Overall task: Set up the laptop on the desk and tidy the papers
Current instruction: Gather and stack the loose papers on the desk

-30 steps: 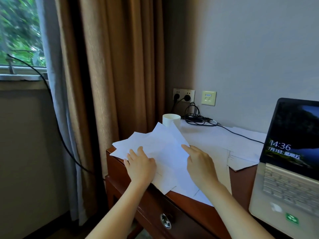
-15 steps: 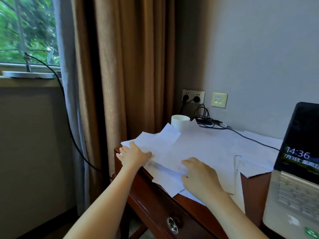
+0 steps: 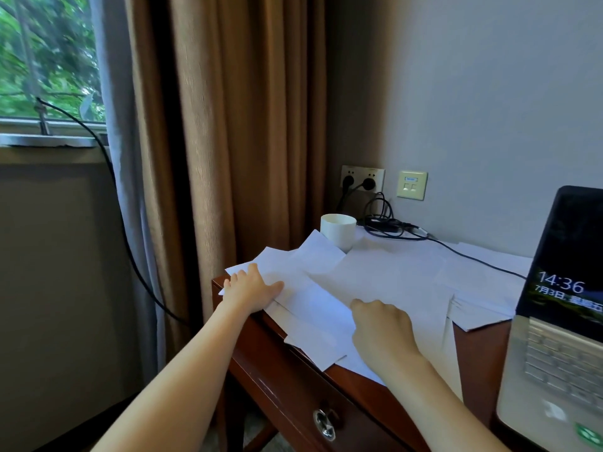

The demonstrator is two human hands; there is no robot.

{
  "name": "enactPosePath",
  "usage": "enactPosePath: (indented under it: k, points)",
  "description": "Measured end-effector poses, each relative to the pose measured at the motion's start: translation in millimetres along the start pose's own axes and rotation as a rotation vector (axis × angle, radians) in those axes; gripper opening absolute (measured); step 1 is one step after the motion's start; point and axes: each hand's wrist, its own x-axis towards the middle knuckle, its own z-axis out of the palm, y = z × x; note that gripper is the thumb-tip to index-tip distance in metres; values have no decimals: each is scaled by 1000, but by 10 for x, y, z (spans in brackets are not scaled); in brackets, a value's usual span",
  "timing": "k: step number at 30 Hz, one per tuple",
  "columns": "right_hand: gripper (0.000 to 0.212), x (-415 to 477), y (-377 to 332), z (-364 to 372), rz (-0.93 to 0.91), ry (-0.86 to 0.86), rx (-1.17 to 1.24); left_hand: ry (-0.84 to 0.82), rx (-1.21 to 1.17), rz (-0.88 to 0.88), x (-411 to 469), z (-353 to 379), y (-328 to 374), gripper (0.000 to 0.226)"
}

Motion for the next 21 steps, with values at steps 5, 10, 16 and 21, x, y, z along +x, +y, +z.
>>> enactPosePath:
  k: [5, 10, 16, 21]
  points:
    - [16, 35, 2, 26, 11, -27, 23, 66, -44, -50, 87, -3, 40, 72]
    - [19, 43, -41, 32, -9, -31, 9, -9, -46, -196, 212, -80, 78, 82]
    - [19, 52, -8, 24, 41, -19, 27, 29, -118, -170, 239, -80, 42, 48]
    - [22, 60, 60, -61, 135, 55, 43, 52, -370, -153, 234, -140, -51, 14]
